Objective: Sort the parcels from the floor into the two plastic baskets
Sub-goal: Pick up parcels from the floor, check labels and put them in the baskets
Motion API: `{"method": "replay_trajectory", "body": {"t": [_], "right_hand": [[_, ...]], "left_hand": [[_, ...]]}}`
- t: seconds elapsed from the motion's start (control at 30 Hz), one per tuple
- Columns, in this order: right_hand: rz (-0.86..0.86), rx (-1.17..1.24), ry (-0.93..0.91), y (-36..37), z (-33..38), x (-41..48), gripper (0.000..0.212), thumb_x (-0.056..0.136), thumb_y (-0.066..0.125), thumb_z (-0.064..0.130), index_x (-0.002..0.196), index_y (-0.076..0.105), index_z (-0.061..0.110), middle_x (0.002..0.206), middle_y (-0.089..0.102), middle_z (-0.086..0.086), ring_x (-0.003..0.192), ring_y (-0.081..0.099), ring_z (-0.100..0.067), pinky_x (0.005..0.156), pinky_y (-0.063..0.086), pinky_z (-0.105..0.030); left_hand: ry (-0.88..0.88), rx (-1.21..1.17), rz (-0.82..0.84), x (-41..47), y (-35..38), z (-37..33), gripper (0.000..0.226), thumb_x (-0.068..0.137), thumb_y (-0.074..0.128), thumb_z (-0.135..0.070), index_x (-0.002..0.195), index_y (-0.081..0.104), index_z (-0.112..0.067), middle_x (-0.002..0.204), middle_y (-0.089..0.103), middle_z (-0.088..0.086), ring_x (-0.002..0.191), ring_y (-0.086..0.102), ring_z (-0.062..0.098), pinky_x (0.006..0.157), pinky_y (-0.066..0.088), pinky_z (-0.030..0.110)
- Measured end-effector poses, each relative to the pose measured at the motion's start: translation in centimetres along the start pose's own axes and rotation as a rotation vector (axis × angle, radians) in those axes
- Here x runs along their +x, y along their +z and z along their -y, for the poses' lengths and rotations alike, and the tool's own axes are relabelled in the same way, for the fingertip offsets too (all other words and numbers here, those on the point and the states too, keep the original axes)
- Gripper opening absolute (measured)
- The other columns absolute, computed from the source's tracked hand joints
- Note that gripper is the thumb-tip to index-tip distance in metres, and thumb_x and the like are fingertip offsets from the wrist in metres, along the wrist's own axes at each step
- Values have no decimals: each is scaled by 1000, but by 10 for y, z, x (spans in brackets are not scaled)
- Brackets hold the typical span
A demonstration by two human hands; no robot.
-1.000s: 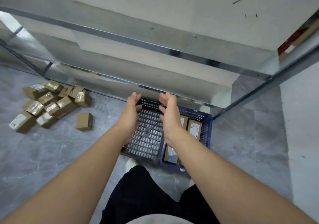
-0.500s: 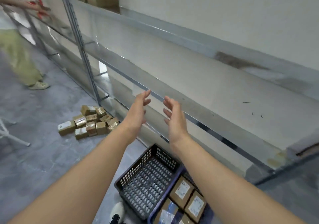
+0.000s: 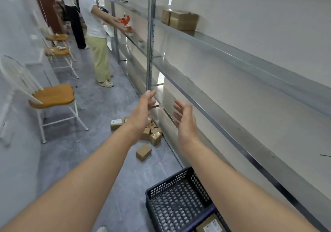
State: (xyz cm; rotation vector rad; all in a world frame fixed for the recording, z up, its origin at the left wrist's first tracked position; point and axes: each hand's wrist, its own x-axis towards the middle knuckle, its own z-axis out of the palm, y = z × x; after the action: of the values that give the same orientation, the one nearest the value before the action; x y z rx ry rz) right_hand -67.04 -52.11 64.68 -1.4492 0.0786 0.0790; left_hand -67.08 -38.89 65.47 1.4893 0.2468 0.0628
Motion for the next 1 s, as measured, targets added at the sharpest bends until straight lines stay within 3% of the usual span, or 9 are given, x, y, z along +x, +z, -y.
{"method": "replay_trajectory", "body": {"t": [0.1,0.27,0.57,0.63,0.7,0.77,0.87,0.93,1.0], "right_hand": [[5,1,12,37,-10,15,47,110,43,49,146,65,29,150,62,6,143,54,-16,107,42,-34],[-15,-17,45,104,-29,48,48,112,40,45,151,61,25,152,61,4,141,54,-14,89,43,-19],[-186,-91,150,204,-82,118,43,113,36,41,138,68,25,132,67,7,121,61,-9,93,45,-28],[-206,-104,172,215,-93,134,37,113,37,40,124,71,30,115,69,14,106,64,2,90,45,-26],[-232,-97,213,221,-99,153,33,114,37,37,108,69,34,97,69,20,80,65,14,77,45,-18],[-256,-100,243,224,-106,174,34,114,37,36,103,69,35,89,68,23,70,64,18,74,44,-16],[-267,-110,267,227,-124,214,34,113,38,39,108,71,34,100,71,21,92,64,9,88,47,-23],[-280,-88,288,228,-139,247,36,109,40,45,116,73,33,114,72,14,107,64,-1,101,49,-32],[-292,-60,314,228,-151,282,42,96,41,55,113,74,35,119,74,9,115,66,-12,108,49,-39]], "left_hand": [[-22,22,-8,19,-41,6,52,105,23,-60,147,48,-44,147,49,-5,148,32,33,120,27,57],[-67,37,9,70,-109,14,55,103,23,-64,149,46,-45,155,44,-3,149,31,34,119,30,54],[-216,42,119,170,-206,36,60,95,30,-70,144,53,-45,153,48,-2,147,36,31,120,31,54],[-236,63,144,191,-218,41,65,88,31,-73,144,53,-47,152,50,-3,146,37,30,119,30,55],[-270,84,166,214,-223,44,70,81,32,-74,142,54,-48,150,51,-4,146,37,29,119,31,56],[-303,96,181,238,-223,48,68,83,32,-74,142,54,-48,152,49,-4,147,33,31,120,29,57],[-345,100,195,281,-215,59,51,102,28,-62,143,53,-46,153,48,-4,145,37,28,121,27,53],[-365,120,202,311,-206,69,47,106,25,-55,142,54,-45,141,55,-9,125,53,15,117,31,45],[-369,149,202,345,-195,82,47,108,23,-52,141,55,-44,123,60,-18,98,56,0,111,33,42]]}}
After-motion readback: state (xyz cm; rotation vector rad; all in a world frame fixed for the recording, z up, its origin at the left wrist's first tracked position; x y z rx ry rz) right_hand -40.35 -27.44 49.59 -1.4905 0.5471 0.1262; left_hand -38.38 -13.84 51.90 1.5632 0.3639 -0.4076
